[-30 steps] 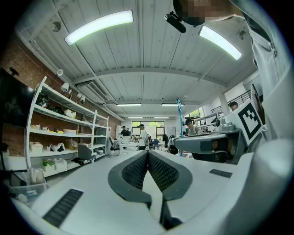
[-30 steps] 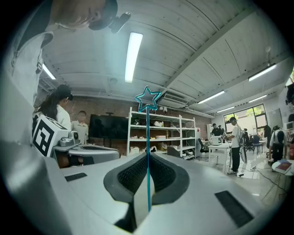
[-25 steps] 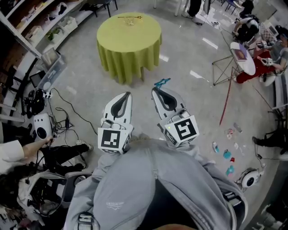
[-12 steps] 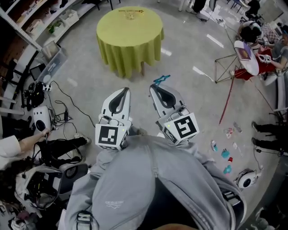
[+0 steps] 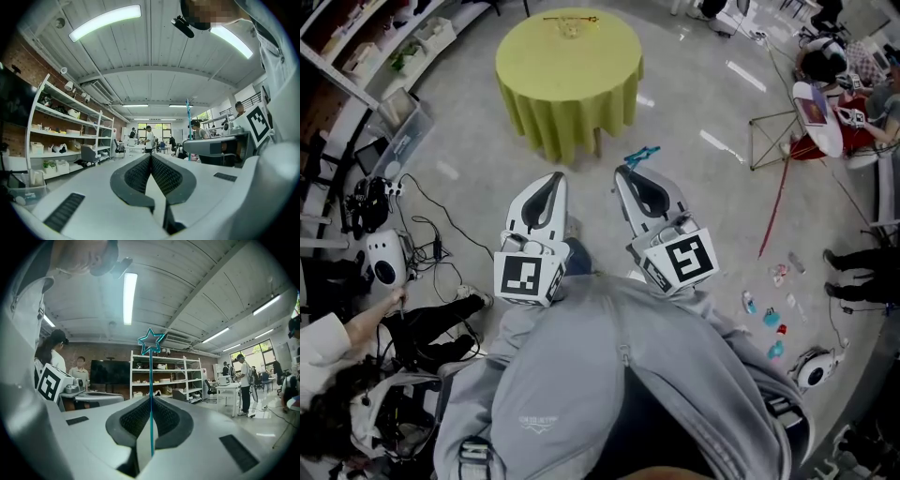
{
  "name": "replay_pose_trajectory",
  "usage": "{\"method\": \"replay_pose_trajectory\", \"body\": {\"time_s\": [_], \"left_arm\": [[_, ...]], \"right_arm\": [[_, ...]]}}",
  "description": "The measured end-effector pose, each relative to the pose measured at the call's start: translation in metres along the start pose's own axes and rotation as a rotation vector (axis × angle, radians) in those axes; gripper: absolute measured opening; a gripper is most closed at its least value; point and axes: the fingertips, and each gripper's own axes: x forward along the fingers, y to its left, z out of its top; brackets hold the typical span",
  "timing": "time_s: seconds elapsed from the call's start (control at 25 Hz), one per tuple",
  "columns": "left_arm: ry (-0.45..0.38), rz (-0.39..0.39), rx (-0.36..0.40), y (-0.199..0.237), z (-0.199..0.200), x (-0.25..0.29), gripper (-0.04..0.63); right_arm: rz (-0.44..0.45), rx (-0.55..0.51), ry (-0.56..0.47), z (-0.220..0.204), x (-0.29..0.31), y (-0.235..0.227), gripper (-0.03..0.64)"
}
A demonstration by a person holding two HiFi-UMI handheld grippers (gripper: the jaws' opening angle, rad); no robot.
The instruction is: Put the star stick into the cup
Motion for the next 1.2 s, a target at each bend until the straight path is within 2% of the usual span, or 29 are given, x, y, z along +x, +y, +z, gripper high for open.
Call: {"method": "replay_pose_trajectory", "body": {"time_s": [0.28,0.64,1.04,1.2], "left_arm": [[-0.011,-0.055,-0.002,0.083,0.003,0.071,0.017],[0.015,-0.135,-0.018,0.173,0.002,0.155,0.017],[0.032,-0.197,-0.059,0.219,-0.009,0.2,0.017],[0.036,-0.192,-0.072,0.232,-0.013,0.206,0.017]], "right_arm": [[-0.037,0.002,-0.003,0.0,0.104,-0.034,0.04],[-0.111,0.012,0.006,0.001,0.216,-0.077,0.04],[-0.171,0.013,0.038,-0.006,0.27,-0.099,0.04],[-0.171,0.012,0.043,-0.008,0.283,-0.103,0.04]]}}
